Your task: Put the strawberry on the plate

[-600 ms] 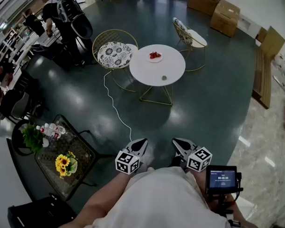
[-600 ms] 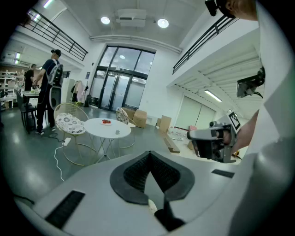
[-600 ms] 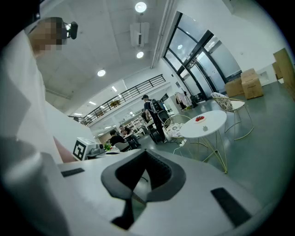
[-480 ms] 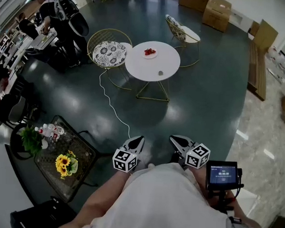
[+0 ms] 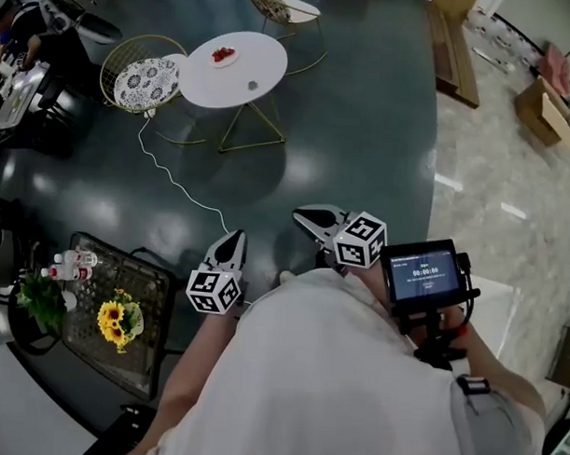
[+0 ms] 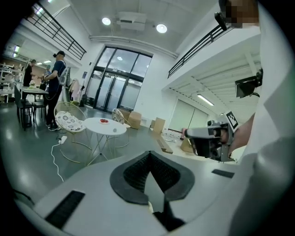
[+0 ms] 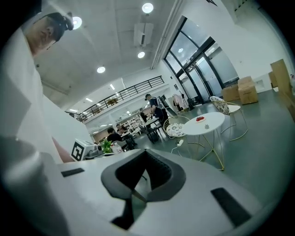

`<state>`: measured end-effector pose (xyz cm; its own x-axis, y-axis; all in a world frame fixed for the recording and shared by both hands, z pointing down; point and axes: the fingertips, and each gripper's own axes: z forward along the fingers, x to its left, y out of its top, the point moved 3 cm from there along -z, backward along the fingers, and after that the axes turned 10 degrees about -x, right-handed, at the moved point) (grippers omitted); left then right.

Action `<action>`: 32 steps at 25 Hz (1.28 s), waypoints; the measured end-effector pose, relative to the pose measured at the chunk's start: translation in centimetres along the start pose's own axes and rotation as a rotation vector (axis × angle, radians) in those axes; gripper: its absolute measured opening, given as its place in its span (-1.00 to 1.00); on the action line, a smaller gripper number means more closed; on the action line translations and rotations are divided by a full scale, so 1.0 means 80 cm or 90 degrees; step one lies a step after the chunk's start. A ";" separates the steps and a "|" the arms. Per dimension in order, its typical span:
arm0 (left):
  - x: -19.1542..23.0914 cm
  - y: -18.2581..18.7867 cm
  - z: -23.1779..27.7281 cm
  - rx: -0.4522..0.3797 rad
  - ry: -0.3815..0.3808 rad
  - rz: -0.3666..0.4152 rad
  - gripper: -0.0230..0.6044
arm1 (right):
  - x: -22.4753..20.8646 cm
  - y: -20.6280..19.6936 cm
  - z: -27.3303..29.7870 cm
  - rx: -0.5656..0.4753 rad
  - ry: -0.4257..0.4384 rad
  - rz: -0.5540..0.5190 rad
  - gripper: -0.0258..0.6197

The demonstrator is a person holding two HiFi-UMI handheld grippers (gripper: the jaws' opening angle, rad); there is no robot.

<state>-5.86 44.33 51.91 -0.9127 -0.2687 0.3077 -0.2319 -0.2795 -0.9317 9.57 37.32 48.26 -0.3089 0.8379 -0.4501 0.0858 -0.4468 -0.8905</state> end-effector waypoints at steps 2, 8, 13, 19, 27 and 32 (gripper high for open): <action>-0.004 0.000 -0.003 -0.001 -0.008 0.005 -0.91 | 0.004 0.001 -0.003 -0.002 -0.006 -0.006 -0.90; -0.016 -0.008 -0.007 -0.001 -0.014 0.008 -0.91 | -0.001 0.003 -0.017 -0.002 -0.028 -0.020 -0.90; -0.023 -0.019 -0.017 0.003 -0.027 0.013 -0.91 | 0.005 -0.007 -0.024 -0.009 -0.045 -0.021 -0.90; -0.024 -0.022 -0.015 0.008 -0.022 0.020 -0.91 | 0.006 -0.014 -0.027 -0.014 -0.048 -0.016 -0.90; -0.029 -0.026 -0.008 0.012 -0.029 0.021 -0.91 | 0.000 -0.019 -0.038 -0.023 -0.065 -0.013 -0.90; -0.033 -0.023 0.001 0.010 -0.035 0.020 -0.91 | -0.006 -0.017 -0.043 -0.032 -0.077 -0.010 -0.90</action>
<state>-3.02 45.47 52.85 -0.8992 -0.3282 0.2893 -0.1977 -0.2851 -0.9379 12.86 38.62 49.47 -0.4226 0.7989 -0.4280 0.1265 -0.4156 -0.9007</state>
